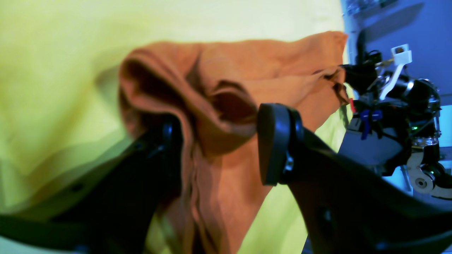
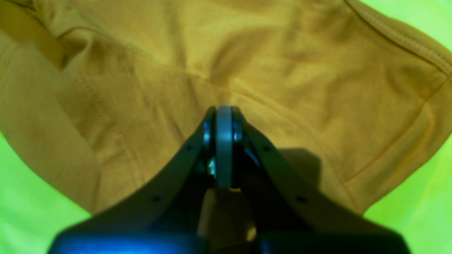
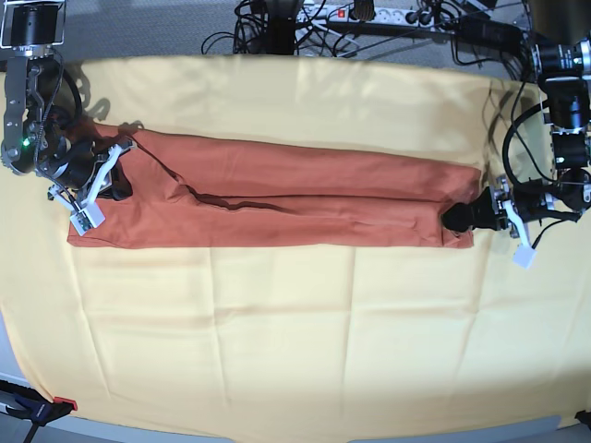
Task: Fold the T-shirt properly
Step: 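Grasp the strip end with the right gripper, bring left gripper to other end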
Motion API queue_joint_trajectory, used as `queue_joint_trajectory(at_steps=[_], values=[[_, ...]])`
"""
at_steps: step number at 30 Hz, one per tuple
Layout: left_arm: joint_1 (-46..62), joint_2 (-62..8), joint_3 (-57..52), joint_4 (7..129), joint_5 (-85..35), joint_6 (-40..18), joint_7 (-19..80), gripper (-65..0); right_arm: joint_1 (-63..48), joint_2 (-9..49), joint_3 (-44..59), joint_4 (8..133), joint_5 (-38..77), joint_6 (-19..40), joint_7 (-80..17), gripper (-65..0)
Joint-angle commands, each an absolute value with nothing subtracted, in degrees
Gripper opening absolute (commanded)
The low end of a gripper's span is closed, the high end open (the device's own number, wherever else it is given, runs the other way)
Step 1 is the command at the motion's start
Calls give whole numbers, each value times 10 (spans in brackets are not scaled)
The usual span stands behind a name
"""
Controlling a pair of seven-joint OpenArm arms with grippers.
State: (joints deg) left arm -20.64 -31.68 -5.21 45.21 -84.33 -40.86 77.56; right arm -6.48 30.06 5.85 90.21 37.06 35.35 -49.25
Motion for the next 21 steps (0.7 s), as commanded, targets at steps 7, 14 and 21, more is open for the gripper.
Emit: queue_joint_trajectory(at_steps=[7, 14, 21], values=[[-210, -310, -45, 451, -850, -400, 800, -438, -60, 308, 62, 906, 362, 349, -501, -650], [-233, -344, -45, 452, -850, -400, 800, -289, -60, 308, 62, 906, 362, 349, -501, -650], [-258, -397, -45, 452, -830, -394, 800, -289, -60, 308, 62, 906, 362, 349, -501, -650]])
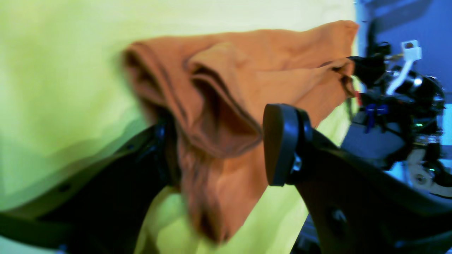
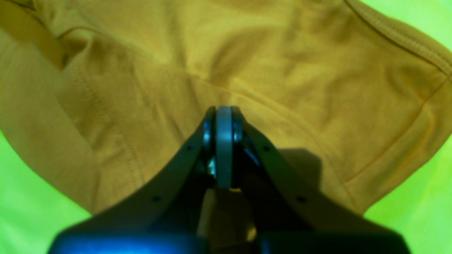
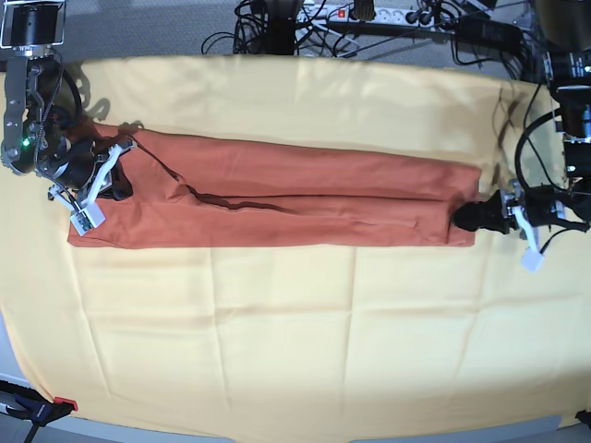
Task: Fold the T-shirt properly
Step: 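Grasp the strip end with the right gripper, bring left gripper to other end, then close the left gripper on the strip end opposite the right gripper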
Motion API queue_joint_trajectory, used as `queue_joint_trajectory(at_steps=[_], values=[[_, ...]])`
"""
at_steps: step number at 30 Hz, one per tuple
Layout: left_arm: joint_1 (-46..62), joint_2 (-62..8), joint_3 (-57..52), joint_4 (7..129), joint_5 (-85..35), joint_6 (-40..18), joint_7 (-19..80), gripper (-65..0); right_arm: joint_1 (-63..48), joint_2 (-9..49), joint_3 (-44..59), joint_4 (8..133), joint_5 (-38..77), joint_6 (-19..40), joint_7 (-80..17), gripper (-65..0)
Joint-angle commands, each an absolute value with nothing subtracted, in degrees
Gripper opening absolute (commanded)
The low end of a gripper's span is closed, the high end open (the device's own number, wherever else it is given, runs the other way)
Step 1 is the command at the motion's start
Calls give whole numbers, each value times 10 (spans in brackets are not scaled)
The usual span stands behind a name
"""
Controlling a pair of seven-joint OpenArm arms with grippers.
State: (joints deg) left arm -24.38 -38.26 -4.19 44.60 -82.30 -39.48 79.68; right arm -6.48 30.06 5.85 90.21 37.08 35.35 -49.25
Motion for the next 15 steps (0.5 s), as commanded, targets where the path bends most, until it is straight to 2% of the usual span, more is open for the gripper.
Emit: queue_joint_trajectory(at_steps=[1, 6, 15], values=[[-261, -405, -45, 452, -830, -394, 800, -289, -60, 308, 62, 906, 362, 349, -501, -650], [-267, -432, -45, 453, -834, -394, 800, -289, -60, 308, 62, 906, 380, 349, -501, -650], [-262, -429, -45, 453, -810, -386, 800, -289, -60, 308, 62, 906, 394, 349, -501, -650]])
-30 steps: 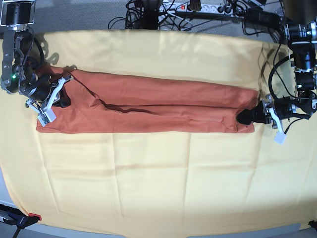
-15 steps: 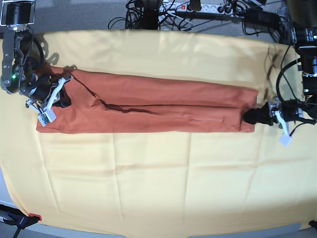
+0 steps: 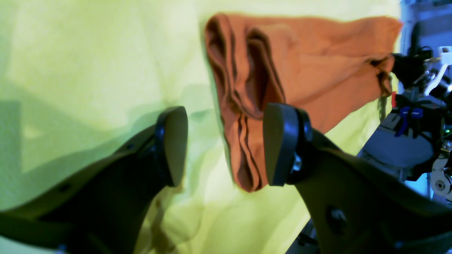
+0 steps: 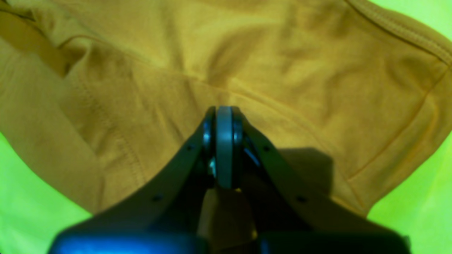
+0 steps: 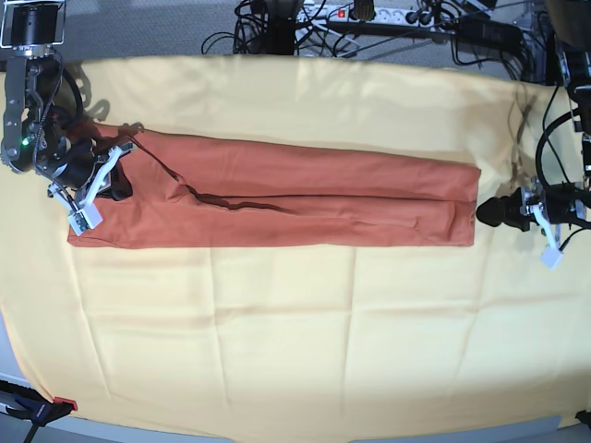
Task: Fold the T-shirt properly
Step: 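Close the left gripper on the strip end opposite the right gripper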
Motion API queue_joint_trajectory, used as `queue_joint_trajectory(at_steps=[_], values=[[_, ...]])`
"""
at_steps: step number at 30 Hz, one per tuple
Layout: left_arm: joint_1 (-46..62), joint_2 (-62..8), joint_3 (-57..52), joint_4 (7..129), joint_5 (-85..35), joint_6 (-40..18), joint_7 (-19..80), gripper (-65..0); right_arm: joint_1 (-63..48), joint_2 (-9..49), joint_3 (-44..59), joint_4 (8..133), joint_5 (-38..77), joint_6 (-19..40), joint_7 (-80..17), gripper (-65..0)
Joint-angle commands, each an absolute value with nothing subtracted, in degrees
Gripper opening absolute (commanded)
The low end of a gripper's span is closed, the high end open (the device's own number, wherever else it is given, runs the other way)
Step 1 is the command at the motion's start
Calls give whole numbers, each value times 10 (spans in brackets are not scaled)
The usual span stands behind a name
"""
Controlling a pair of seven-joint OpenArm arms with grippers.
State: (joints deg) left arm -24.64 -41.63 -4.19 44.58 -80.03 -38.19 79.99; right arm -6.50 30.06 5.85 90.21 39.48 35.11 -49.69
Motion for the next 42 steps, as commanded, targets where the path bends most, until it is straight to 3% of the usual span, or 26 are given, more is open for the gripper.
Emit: queue_joint_trajectory(at_steps=[1, 14, 30, 42], values=[[-262, -430, -45, 453, -811, -385, 800, -289, -60, 308, 62, 906, 394, 349, -501, -650], [-262, -428, -43, 453, -835, -379, 800, -289, -60, 304, 62, 906, 407, 349, -501, -650], [-264, -423, 49, 453, -850, -400, 800, -274, -58, 302, 62, 906, 405, 349, -501, -650], [-264, -357, 49, 453, -850, -400, 800, -275, -58, 302, 62, 906, 405, 349, -501, -650]])
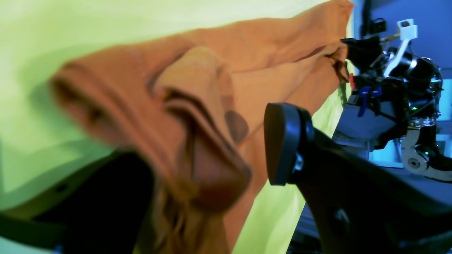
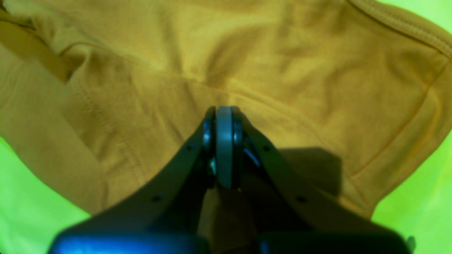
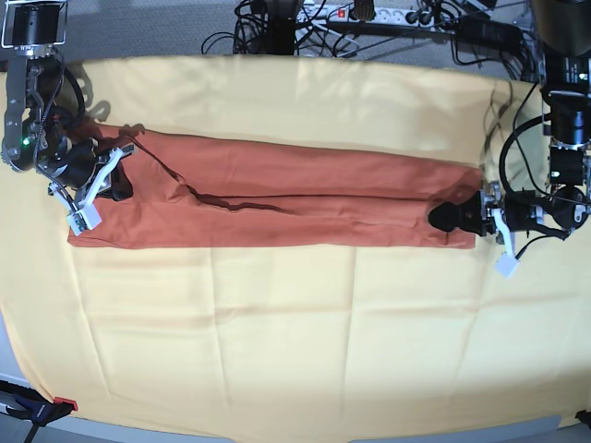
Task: Fold the T-shirt properly
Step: 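Close the left gripper on the strip end opposite the right gripper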
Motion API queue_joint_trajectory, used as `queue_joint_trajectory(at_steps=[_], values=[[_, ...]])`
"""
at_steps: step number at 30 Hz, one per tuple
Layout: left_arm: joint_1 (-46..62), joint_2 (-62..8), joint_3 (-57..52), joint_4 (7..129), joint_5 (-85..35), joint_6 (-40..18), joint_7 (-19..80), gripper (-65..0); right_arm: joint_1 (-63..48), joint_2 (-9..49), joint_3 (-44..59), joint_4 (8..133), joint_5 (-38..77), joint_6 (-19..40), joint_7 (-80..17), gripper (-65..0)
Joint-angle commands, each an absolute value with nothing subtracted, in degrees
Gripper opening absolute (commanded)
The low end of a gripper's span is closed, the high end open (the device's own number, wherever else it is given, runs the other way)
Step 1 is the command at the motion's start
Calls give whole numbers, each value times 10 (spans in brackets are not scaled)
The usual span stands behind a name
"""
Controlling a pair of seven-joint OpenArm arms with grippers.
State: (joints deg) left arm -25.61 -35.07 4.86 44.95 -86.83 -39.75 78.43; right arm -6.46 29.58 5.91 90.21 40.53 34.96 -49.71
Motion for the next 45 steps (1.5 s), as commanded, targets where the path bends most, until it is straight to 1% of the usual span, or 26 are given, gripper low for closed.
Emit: queue_joint_trajectory(at_steps=[1, 5, 7, 10, 13, 14, 26, 32, 37, 45], values=[[-264, -353, 49, 453, -850, -400, 800, -275, -58, 302, 62, 906, 405, 349, -501, -650], [-264, -346, 49, 453, -850, -400, 800, -290, -58, 302, 62, 906, 405, 349, -501, -650], [-266, -347, 49, 453, -850, -400, 800, -337, -58, 302, 62, 906, 405, 349, -501, -650], [-268, -350, 49, 453, -850, -400, 800, -453, -58, 302, 62, 906, 405, 349, -501, -650], [-272, -356, 49, 453, -850, -400, 800, -617, -58, 302, 62, 906, 405, 349, -501, -650], [-275, -359, 49, 453, -850, -400, 800, -650, -58, 302, 62, 906, 405, 349, -501, -650], [-317, -391, 49, 453, -850, -380, 800, -650, -58, 302, 62, 906, 407, 349, -501, -650], [-318, -383, 48, 453, -850, -349, 800, -650, -58, 302, 62, 906, 407, 349, -501, -650], [-319, -376, 48, 453, -850, -346, 800, -650, -58, 302, 62, 906, 407, 349, -501, -650], [-324, -364, 48, 454, -850, -322, 800, -650, -58, 292, 62, 906, 404, 349, -500, -650]])
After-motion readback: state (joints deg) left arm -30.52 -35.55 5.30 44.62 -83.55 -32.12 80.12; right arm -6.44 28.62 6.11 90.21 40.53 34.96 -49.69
